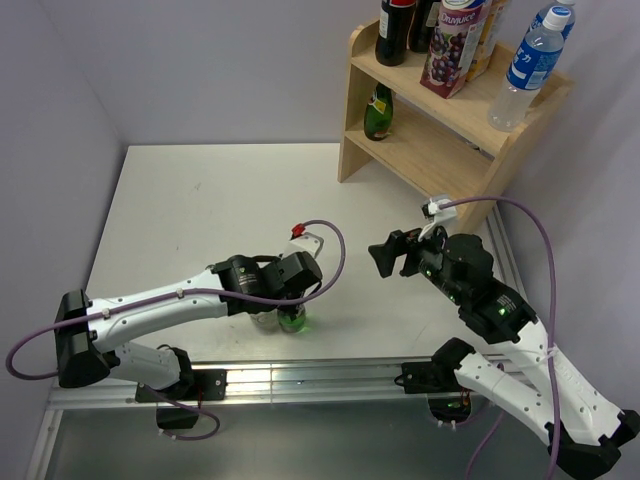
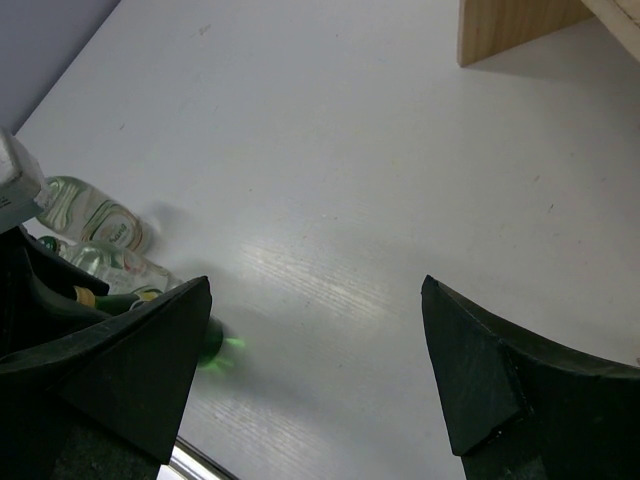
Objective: Place and organize the beverage onto the shelf
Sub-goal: Pick up the drink from the center of the board.
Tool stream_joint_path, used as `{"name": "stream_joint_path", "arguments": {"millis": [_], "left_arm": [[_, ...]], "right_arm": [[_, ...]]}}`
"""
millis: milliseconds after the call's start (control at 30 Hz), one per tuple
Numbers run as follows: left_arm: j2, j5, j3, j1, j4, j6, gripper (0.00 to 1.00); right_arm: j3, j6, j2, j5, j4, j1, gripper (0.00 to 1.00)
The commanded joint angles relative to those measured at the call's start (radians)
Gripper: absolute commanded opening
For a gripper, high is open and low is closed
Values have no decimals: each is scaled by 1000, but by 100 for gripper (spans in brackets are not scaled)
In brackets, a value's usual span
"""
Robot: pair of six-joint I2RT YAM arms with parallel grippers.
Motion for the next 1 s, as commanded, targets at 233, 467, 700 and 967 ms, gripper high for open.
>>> {"name": "stream_joint_path", "arguments": {"millis": [233, 467, 700, 967], "left_arm": [[6, -39, 36, 14, 59, 13, 0], [-44, -142, 116, 16, 82, 40, 0], [-177, -187, 123, 16, 205, 135, 0], [-222, -129, 220, 16, 182, 272, 0]], "right_arm": [[-10, 5, -13, -97, 50, 7, 93], [-105, 33, -10, -276, 231, 7, 97], [-277, 112, 48, -607, 588, 7, 98], [-250, 29, 232, -537, 690, 123, 94]]}}
